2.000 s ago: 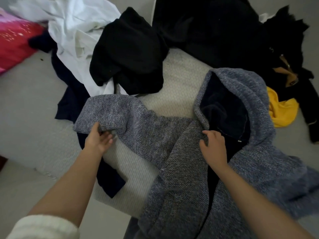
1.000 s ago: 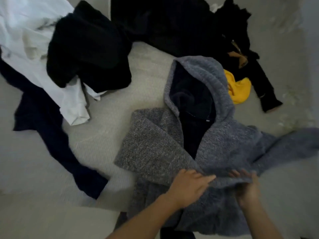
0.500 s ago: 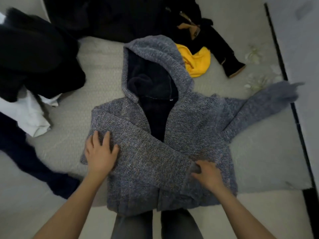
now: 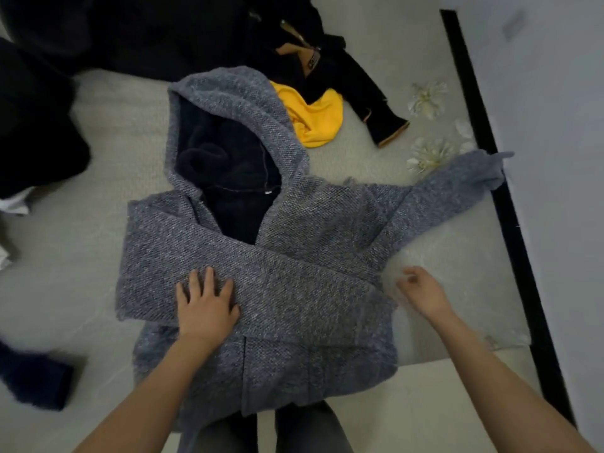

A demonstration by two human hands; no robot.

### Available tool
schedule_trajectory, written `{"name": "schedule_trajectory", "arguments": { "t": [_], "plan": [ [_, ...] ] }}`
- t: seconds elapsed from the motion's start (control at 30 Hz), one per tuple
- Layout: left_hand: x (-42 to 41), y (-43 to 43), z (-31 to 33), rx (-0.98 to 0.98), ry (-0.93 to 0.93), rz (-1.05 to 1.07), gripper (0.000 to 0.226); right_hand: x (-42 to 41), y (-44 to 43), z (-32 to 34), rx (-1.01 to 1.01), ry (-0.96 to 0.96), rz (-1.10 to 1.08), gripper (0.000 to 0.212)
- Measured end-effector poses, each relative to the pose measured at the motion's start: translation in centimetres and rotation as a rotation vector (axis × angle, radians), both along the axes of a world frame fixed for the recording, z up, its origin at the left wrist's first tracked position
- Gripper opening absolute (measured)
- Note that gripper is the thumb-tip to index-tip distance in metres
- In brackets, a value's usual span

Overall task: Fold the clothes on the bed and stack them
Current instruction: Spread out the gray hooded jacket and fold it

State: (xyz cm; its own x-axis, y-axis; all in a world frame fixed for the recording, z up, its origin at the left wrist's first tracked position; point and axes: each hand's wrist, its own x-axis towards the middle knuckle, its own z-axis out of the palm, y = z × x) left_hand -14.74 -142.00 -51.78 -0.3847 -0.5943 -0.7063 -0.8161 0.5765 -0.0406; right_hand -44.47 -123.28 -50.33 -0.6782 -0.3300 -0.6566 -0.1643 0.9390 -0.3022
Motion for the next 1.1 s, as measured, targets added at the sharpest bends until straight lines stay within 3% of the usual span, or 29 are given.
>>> {"name": "schedule_trajectory", "arguments": {
  "t": [0.07, 0.17, 0.23, 0.27, 0.3, 0.4, 0.47, 0.63, 0.7, 0.8, 0.87, 0.93, 1.03, 1.1],
  "plan": [
    [-1.3, 0.3, 0.6, -0.024, 0.030, 0.045, 0.056, -2.6, -0.8, 0.5, -0.058, 0.058, -0.070, 0.036],
    [-2.8, 0.8, 1.4, -0.047, 0.078, 0.056, 0.056, -5.6, -2.7, 0.4, -0.205, 0.051, -0.315, 0.017],
    [-4.3, 1.4, 1.6, -0.031, 0.110, 0.066, 0.057, -7.7, -3.6, 0.1, -0.273, 0.089, -0.460, 0.033],
    [-5.0, 1.6, 1.7, -0.016, 0.124, 0.071, 0.057, -8.2, -4.4, 0.2, -0.293, 0.107, -0.495, 0.029],
    [-5.5, 1.7, 1.7, -0.006, 0.135, 0.072, 0.057, -8.5, -5.1, 0.2, -0.297, 0.127, -0.502, 0.019],
    [-7.3, 1.7, 1.4, -0.004, 0.156, 0.071, 0.057, -10.0, -7.6, -0.3, -0.203, 0.193, -0.441, 0.065],
    [-8.1, 1.7, 1.1, -0.005, 0.169, 0.076, 0.058, -10.5, -9.5, -0.7, -0.062, 0.266, -0.314, 0.078],
    [-10.0, 1.6, 0.7, -0.027, 0.207, 0.082, 0.057, -11.7, -11.8, -2.4, 0.081, 0.357, -0.173, 0.074],
    [-10.6, 1.6, 0.7, -0.030, 0.231, 0.091, 0.057, -12.6, -10.9, -2.7, 0.011, 0.368, -0.190, 0.064],
    [-11.6, 1.8, 0.7, -0.022, 0.262, 0.103, 0.055, -13.0, -7.4, -1.9, -0.298, 0.407, -0.427, 0.051],
    [-12.4, 2.2, 0.8, -0.018, 0.303, 0.116, 0.054, -12.3, -4.1, -1.3, -0.474, 0.433, -0.735, 0.047],
    [-13.2, 2.7, 0.8, 0.001, 0.310, 0.109, 0.054, -11.4, -0.2, -1.8, -0.607, 0.315, -1.088, 0.047],
    [-14.2, 3.1, 0.5, 0.023, 0.313, 0.062, 0.054, -10.0, 5.0, -3.2, -0.555, 0.068, -1.329, 0.042],
    [-14.5, 3.0, 0.4, 0.016, 0.320, 0.052, 0.053, -10.5, 6.8, -3.6, -0.481, 0.120, -1.282, 0.045]
  ]
}}
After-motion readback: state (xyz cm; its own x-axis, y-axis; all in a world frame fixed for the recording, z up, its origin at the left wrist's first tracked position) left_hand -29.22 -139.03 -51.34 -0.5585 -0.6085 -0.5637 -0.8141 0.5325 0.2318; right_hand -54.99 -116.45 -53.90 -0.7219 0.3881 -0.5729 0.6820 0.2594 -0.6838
